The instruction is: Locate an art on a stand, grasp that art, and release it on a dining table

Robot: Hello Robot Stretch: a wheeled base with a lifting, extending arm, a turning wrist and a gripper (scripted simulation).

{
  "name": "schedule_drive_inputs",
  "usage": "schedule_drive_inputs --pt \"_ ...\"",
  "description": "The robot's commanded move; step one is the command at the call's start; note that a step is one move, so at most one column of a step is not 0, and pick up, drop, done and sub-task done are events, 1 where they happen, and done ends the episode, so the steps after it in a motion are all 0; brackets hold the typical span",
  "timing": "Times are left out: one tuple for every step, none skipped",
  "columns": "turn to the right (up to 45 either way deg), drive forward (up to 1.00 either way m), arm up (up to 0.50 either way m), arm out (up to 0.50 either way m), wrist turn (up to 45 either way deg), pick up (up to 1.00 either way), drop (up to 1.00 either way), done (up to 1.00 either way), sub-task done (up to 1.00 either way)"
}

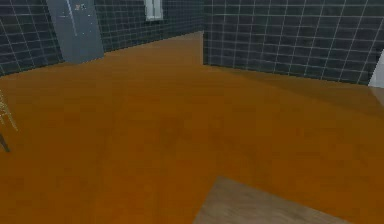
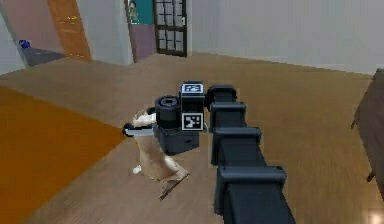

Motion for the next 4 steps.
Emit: schedule_drive_inputs --pt "0.0 0.25 0.0 0.0 0.0 0.0 0.0 0.0 0.0" --pt "-33.0 0.0 0.0 0.0 0.0 0.0 0.0 0.0 0.0" --pt "-3.0 0.0 0.0 0.0 0.0 0.0 0.0 0.0 0.0" --pt "0.0 1.0 0.0 0.0 0.0 0.0 0.0 0.0 0.0"
